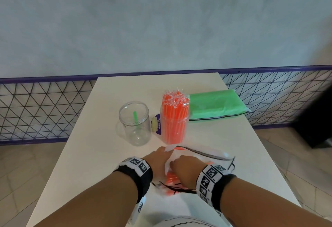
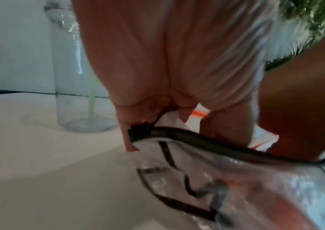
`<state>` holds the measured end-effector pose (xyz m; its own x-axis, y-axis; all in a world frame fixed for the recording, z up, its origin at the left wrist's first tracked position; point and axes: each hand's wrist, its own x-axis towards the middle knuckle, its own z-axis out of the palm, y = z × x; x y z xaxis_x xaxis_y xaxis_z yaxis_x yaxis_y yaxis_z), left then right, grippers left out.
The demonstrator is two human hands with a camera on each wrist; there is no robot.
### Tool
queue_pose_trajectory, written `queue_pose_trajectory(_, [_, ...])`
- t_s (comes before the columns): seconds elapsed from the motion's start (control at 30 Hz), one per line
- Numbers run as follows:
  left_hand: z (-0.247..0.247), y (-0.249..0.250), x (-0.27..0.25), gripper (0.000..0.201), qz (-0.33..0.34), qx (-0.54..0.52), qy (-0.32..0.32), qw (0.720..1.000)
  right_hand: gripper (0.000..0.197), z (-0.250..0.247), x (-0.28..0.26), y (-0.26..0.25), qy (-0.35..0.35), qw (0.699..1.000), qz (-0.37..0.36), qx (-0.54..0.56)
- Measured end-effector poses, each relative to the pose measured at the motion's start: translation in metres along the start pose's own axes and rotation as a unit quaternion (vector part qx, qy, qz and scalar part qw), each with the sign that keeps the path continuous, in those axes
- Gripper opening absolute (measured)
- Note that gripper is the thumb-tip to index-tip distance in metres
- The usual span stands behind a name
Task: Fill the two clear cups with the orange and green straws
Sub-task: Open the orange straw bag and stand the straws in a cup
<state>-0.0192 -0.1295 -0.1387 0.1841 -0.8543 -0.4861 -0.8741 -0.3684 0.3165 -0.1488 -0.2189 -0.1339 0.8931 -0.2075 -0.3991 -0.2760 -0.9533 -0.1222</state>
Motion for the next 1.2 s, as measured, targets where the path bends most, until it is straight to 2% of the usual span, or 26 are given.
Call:
queue_pose_trajectory(0.07, [-0.003, 0.001, 0.003, 0.121, 0.003, 0.026, -0.008, 1.000, 0.025, 0.003, 0.001, -0.003, -0.006, 1.000, 0.009, -0.008])
queue_pose_trajectory(0.13, [-0.002, 0.000, 0.005, 0.126, 0.000, 0.032, -0.020, 0.999, 0.023, 0.005, 0.002, -0.002, 0.005, 1.000, 0.018, -0.018])
queue_pose_trajectory(0.33, [-0.008, -0.017, 0.000, 0.104, -0.059, -0.007, -0.027, 0.998, 0.020, 0.004, -0.004, 0.026, 0.043, 0.996, 0.014, 0.071])
queue_pose_trajectory(0.4, [-0.010, -0.017, -0.003, 0.103, -0.067, -0.017, -0.023, 0.997, 0.011, -0.004, -0.009, 0.028, 0.056, 0.993, -0.002, 0.104])
queue_pose_trajectory(0.5, [-0.015, -0.012, -0.006, 0.095, -0.082, -0.041, -0.019, 0.996, 0.017, -0.025, -0.018, 0.022, 0.118, 0.971, -0.031, 0.204])
queue_pose_trajectory(0.57, [-0.018, -0.009, -0.009, 0.069, -0.055, -0.090, 0.032, 0.994, 0.020, -0.041, -0.023, 0.020, 0.175, 0.936, -0.022, 0.305])
queue_pose_trajectory(0.63, [-0.020, -0.004, -0.013, 0.029, 0.000, -0.151, 0.178, 0.972, 0.012, -0.054, -0.023, 0.021, 0.239, 0.881, -0.009, 0.409])
queue_pose_trajectory(0.67, [-0.023, 0.001, -0.015, 0.021, 0.014, -0.195, 0.262, 0.945, 0.012, -0.061, -0.023, 0.021, 0.274, 0.847, -0.008, 0.455])
queue_pose_trajectory(0.7, [-0.027, 0.007, -0.016, 0.024, 0.019, -0.237, 0.332, 0.913, 0.019, -0.065, -0.021, 0.021, 0.308, 0.816, -0.004, 0.489])
queue_pose_trajectory(0.77, [-0.042, 0.023, -0.019, 0.053, 0.019, -0.310, 0.397, 0.864, 0.021, -0.070, -0.019, 0.022, 0.364, 0.767, 0.011, 0.528])
queue_pose_trajectory(0.83, [-0.059, 0.034, -0.013, 0.091, 0.023, -0.344, 0.404, 0.847, 0.018, -0.069, -0.017, 0.020, 0.390, 0.748, 0.025, 0.537])
queue_pose_trajectory(0.9, [-0.077, 0.042, -0.002, 0.115, 0.024, -0.370, 0.392, 0.842, 0.015, -0.067, -0.014, 0.018, 0.412, 0.723, 0.051, 0.552])
queue_pose_trajectory(0.97, [-0.095, 0.045, 0.007, 0.120, 0.010, -0.411, 0.377, 0.830, 0.012, -0.069, -0.010, 0.018, 0.445, 0.685, 0.080, 0.572])
queue_pose_trajectory(1.03, [-0.107, 0.043, 0.014, 0.114, -0.013, -0.428, 0.355, 0.831, 0.010, -0.074, -0.005, 0.020, 0.469, 0.662, 0.117, 0.573])
queue_pose_trajectory(1.1, [-0.111, 0.039, 0.021, 0.112, -0.035, -0.410, 0.353, 0.841, 0.013, -0.081, 0.002, 0.020, 0.455, 0.666, 0.140, 0.574])
queue_pose_trajectory(1.17, [-0.109, 0.037, 0.022, 0.116, -0.057, -0.379, 0.382, 0.841, 0.015, -0.091, 0.008, 0.023, 0.447, 0.672, 0.159, 0.568])
queue_pose_trajectory(1.2, [-0.105, 0.035, 0.023, 0.110, -0.058, -0.365, 0.390, 0.843, 0.015, -0.097, 0.010, 0.027, 0.450, 0.671, 0.169, 0.565])
